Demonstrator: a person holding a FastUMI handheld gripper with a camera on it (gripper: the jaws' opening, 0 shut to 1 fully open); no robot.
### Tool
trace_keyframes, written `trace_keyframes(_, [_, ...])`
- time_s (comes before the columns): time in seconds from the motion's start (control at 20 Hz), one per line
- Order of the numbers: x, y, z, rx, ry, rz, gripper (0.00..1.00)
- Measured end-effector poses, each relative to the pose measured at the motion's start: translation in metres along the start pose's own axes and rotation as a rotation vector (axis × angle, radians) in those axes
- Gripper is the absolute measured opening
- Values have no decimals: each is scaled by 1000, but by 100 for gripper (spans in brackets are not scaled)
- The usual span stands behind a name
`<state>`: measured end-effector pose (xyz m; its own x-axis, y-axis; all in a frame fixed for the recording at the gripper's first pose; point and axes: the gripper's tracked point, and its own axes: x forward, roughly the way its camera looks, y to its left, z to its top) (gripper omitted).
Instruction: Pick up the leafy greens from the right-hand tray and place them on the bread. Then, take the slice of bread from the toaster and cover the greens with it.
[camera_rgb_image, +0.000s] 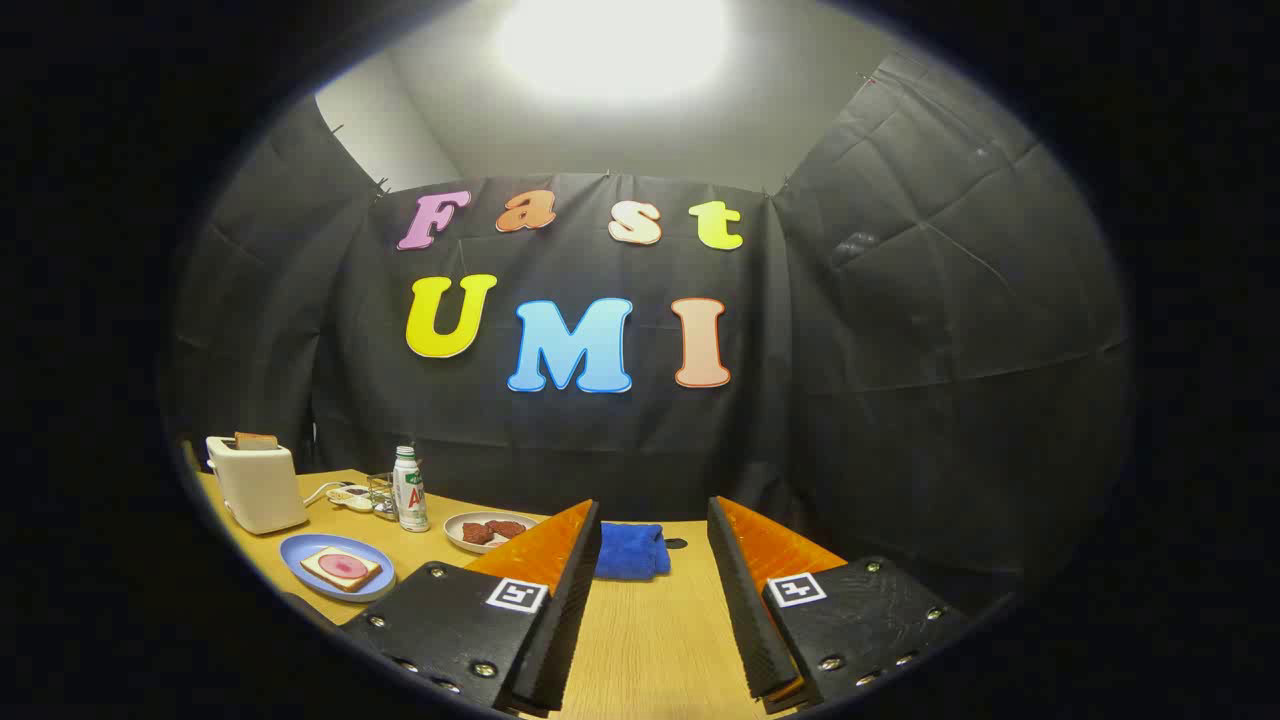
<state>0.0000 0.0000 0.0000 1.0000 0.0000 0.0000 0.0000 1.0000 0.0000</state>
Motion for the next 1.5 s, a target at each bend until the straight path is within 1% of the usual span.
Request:
trace_keyframes(0.2, [1,4,-4,20,20,13,65])
trace_keyframes(0.45, [1,9,-4,7,31,22,65])
trace_keyframes(1.05, [11,58,-24,24,111,110,65])
trace_keyframes(1.2, [13,86,-35,37,148,157,65])
trace_keyframes(1.35, [14,120,-54,42,202,223,66])
trace_keyframes(1.5, [15,149,-75,60,260,265,66])
